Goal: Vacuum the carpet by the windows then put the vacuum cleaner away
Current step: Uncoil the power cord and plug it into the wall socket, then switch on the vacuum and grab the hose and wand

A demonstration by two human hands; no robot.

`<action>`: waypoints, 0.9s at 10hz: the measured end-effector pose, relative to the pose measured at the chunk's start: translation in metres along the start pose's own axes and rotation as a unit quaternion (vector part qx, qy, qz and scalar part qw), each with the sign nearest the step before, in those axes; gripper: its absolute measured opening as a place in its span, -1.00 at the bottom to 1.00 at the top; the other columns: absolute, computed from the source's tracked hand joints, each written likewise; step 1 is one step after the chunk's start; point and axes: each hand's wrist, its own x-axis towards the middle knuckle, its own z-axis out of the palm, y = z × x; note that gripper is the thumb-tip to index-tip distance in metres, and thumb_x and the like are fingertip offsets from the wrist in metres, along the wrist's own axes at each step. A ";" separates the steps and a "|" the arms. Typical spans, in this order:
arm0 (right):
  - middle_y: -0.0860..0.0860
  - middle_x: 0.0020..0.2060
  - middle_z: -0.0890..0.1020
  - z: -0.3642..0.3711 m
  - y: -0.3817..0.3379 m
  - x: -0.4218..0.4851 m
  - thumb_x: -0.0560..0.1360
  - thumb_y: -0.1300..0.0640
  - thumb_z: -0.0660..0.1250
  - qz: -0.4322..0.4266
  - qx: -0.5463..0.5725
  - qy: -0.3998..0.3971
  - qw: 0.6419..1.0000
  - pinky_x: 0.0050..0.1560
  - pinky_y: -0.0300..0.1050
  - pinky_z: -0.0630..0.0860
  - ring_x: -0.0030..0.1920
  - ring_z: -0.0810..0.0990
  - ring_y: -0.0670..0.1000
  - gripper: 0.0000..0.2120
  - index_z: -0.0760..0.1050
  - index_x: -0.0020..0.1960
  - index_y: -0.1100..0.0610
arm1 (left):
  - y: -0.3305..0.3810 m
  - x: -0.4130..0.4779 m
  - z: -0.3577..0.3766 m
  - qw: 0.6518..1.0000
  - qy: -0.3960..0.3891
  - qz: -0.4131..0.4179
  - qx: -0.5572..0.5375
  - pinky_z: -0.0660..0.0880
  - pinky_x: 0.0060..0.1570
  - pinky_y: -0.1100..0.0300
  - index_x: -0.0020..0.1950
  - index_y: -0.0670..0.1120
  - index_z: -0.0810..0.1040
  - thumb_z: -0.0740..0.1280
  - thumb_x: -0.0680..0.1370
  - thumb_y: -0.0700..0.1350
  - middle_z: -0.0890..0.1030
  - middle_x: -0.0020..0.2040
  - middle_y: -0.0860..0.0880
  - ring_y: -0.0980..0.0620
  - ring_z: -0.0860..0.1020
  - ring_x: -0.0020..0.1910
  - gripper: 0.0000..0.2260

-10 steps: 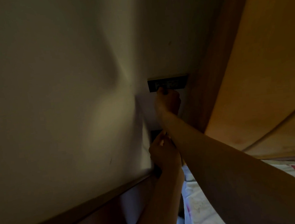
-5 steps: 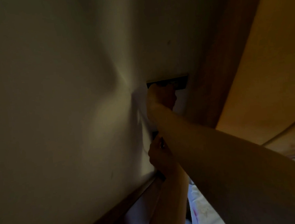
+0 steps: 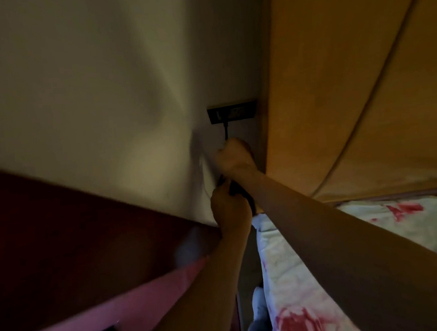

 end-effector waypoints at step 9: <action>0.09 -0.18 0.55 0.064 -0.037 -0.473 0.60 0.18 0.09 -0.174 -0.484 -0.117 0.849 -0.05 0.01 0.56 -0.14 0.58 0.11 -0.79 0.43 -0.17 0.13 | -0.169 -0.292 -0.459 0.920 -0.178 0.170 0.306 0.34 -0.14 0.30 0.14 -0.23 0.62 0.22 0.63 -0.16 0.60 -0.04 -0.02 -0.09 0.56 0.03 -0.77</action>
